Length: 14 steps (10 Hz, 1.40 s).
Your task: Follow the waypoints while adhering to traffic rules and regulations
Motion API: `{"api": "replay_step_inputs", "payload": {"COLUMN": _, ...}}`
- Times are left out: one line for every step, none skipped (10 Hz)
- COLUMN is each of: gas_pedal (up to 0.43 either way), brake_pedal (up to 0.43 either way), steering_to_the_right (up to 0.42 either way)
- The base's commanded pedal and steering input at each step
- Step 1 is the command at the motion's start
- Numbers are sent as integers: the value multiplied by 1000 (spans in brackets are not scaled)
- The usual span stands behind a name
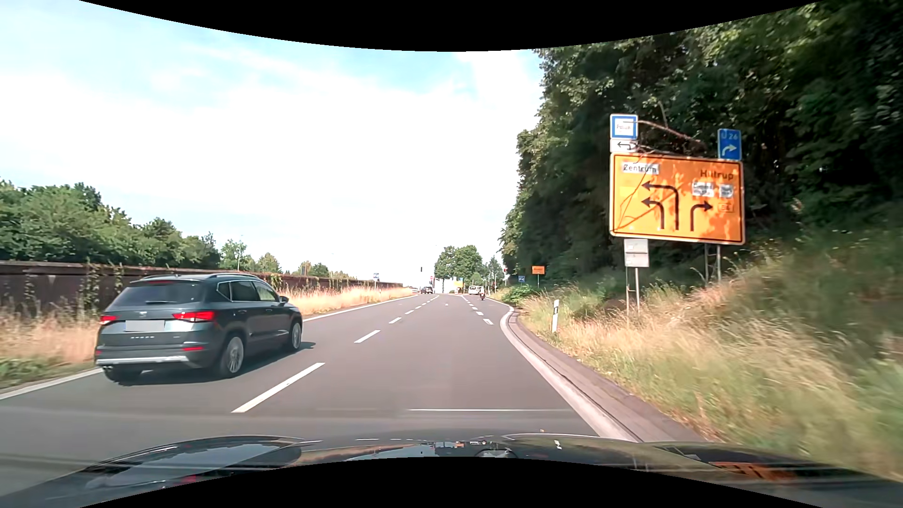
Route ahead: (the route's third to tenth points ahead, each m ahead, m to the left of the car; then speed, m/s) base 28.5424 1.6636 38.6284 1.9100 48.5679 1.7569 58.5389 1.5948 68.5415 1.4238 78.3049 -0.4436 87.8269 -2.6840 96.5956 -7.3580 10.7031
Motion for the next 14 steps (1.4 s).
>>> {"api": "replay_step_inputs", "payload": {"gas_pedal": 150, "brake_pedal": 0, "steering_to_the_right": 10}}
{"api": "replay_step_inputs", "payload": {"gas_pedal": 150, "brake_pedal": 0, "steering_to_the_right": 11}}
{"api": "replay_step_inputs", "payload": {"gas_pedal": 150, "brake_pedal": 0, "steering_to_the_right": 10}}
{"api": "replay_step_inputs", "payload": {"gas_pedal": 150, "brake_pedal": 0, "steering_to_the_right": 11}}
{"api": "replay_step_inputs", "payload": {"gas_pedal": 150, "brake_pedal": 0, "steering_to_the_right": 11}}
{"api": "replay_step_inputs", "payload": {"gas_pedal": 150, "brake_pedal": 0, "steering_to_the_right": 11}}
{"api": "replay_step_inputs", "payload": {"gas_pedal": 150, "brake_pedal": 0, "steering_to_the_right": 12}}
{"api": "replay_step_inputs", "payload": {"gas_pedal": 150, "brake_pedal": 0, "steering_to_the_right": 12}}
{"api": "replay_step_inputs", "payload": {"gas_pedal": 150, "brake_pedal": 0, "steering_to_the_right": 12}}
{"api": "replay_step_inputs", "payload": {"gas_pedal": 150, "brake_pedal": 0, "steering_to_the_right": 13}}
{"api": "replay_step_inputs", "payload": {"gas_pedal": 150, "brake_pedal": 0, "steering_to_the_right": 12}}
{"api": "replay_step_inputs", "payload": {"gas_pedal": 150, "brake_pedal": 0, "steering_to_the_right": 12}}
{"api": "replay_step_inputs", "payload": {"gas_pedal": 150, "brake_pedal": 0, "steering_to_the_right": 12}}
{"api": "replay_step_inputs", "payload": {"gas_pedal": 150, "brake_pedal": 0, "steering_to_the_right": 12}}
